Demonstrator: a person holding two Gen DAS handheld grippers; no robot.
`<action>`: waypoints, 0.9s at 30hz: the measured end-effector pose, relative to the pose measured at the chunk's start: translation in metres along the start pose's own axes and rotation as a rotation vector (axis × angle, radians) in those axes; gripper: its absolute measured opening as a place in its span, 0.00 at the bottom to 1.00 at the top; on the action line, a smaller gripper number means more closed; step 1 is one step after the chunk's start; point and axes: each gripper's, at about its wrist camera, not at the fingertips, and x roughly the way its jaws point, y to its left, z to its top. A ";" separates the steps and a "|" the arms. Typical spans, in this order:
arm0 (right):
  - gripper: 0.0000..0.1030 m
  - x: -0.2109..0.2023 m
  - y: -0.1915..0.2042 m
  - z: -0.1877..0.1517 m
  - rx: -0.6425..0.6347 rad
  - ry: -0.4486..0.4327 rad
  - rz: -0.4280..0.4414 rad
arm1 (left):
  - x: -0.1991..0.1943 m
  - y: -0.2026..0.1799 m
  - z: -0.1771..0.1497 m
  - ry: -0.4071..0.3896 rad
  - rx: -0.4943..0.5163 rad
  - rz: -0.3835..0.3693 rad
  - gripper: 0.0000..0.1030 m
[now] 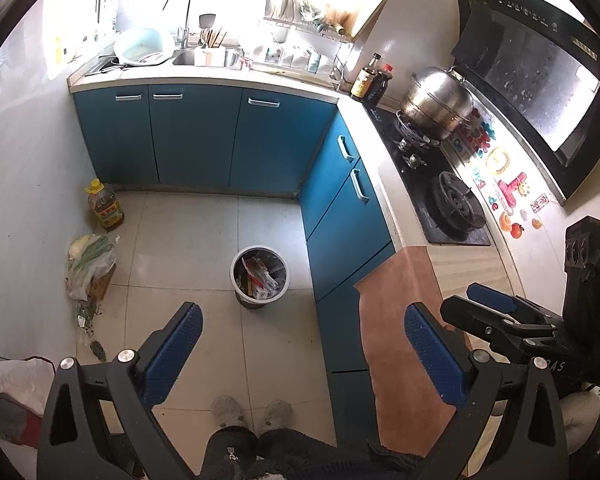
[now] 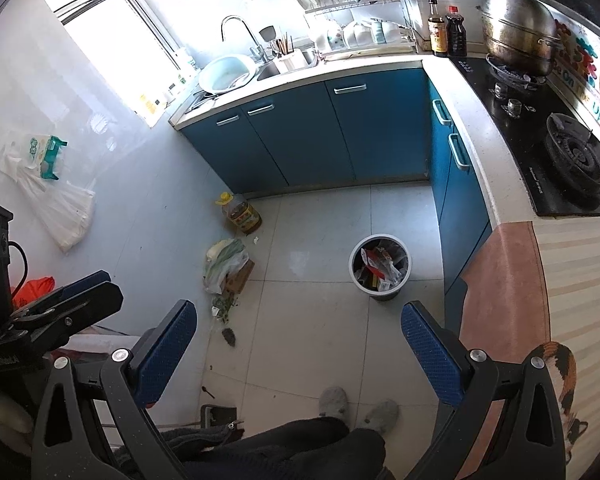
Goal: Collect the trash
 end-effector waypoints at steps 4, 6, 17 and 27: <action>1.00 0.001 0.001 0.000 0.000 0.004 0.001 | 0.003 0.000 -0.001 0.013 0.001 -0.001 1.00; 1.00 0.002 0.000 -0.001 -0.001 0.009 0.003 | 0.004 0.000 -0.001 0.018 0.003 -0.002 1.00; 1.00 0.003 -0.002 -0.002 0.001 0.013 0.007 | 0.004 -0.004 -0.005 0.024 0.014 -0.002 1.00; 1.00 0.003 -0.003 -0.004 0.004 0.015 0.009 | 0.005 -0.007 -0.010 0.029 0.020 -0.008 1.00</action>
